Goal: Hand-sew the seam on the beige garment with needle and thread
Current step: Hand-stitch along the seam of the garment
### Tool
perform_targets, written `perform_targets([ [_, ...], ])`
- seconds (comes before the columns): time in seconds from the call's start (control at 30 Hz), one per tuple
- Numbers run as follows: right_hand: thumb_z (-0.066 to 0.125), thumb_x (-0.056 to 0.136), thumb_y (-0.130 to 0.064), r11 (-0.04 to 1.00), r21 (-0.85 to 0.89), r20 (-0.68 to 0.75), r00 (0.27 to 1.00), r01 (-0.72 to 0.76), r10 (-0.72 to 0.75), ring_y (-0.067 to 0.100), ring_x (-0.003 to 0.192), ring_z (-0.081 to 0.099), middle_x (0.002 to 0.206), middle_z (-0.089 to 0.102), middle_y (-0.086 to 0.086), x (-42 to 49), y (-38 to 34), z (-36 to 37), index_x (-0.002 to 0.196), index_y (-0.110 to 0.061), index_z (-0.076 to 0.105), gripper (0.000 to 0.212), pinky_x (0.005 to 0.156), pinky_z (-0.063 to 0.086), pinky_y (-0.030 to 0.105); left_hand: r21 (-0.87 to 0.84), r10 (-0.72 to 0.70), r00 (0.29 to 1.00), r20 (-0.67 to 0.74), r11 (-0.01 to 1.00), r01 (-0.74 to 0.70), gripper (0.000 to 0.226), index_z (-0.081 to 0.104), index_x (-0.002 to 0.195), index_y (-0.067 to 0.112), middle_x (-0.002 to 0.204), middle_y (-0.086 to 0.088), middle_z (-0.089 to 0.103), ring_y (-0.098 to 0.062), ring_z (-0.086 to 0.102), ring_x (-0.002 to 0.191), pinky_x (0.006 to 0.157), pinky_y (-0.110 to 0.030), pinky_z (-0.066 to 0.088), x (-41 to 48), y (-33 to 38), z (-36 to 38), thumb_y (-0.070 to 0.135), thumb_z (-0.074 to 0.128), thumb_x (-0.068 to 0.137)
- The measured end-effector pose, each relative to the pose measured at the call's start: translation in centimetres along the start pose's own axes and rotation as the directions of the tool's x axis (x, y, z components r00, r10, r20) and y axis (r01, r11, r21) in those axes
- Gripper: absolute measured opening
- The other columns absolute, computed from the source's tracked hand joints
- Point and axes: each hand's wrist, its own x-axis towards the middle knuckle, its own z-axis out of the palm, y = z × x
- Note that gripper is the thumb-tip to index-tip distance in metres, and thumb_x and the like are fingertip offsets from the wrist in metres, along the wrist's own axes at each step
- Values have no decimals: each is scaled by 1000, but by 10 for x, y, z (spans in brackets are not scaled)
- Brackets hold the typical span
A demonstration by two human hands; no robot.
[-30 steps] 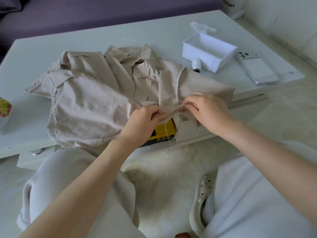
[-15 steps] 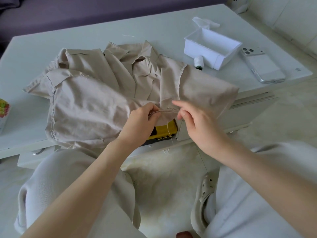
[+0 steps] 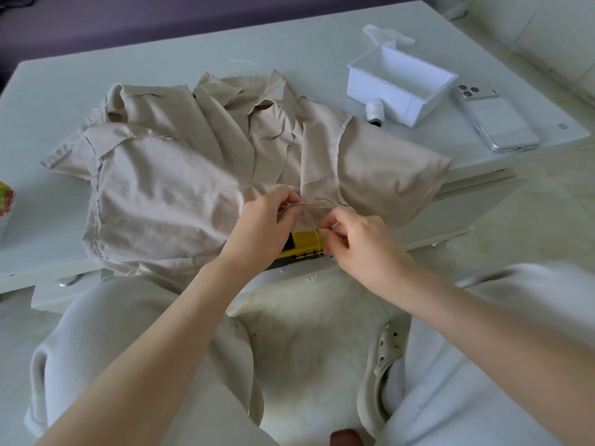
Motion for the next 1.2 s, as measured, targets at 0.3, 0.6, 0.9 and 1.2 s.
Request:
perform_targets([
  [0.3, 54, 91, -7, 993, 90, -70, 994, -78, 85, 1, 50, 53, 62, 64, -6, 10, -7, 6, 90, -5, 58, 5, 57, 43, 15, -46, 69, 998, -10, 996, -70, 10, 63, 87, 8, 64, 2, 58, -5, 50, 57, 54, -13, 37, -4, 9, 0, 7, 55, 94],
  [0.6, 47, 98, -19, 896, 380, -34, 965, -228, 259, 13, 40, 58, 68, 67, -4, 13, -25, 3, 84, -22, 46, 14, 36, 45, 26, -92, 66, 991, -117, 993, -77, 3, 62, 89, 14, 72, 1, 63, -17, 56, 70, 64, -26, 45, -6, 12, 3, 13, 60, 91],
  [0.9, 44, 100, -21, 838, 490, -12, 959, -241, 283, 16, 41, 55, 59, 62, -1, 14, -28, 4, 84, -24, 46, 16, 39, 40, 23, -90, 54, 982, -183, 993, -72, 9, 68, 93, 13, 67, 15, 62, -2, 58, 68, 58, -14, 45, -8, 14, 2, 14, 60, 92],
  [1.2, 42, 101, -19, 892, 429, -33, 984, -144, 175, 7, 43, 49, 56, 57, -8, 12, -23, 6, 88, -20, 46, 13, 47, 37, 19, -133, 27, 975, -222, 990, -57, 16, 66, 77, 5, 54, 8, 52, -3, 45, 51, 50, -11, 35, -3, 18, 3, 15, 62, 89],
])
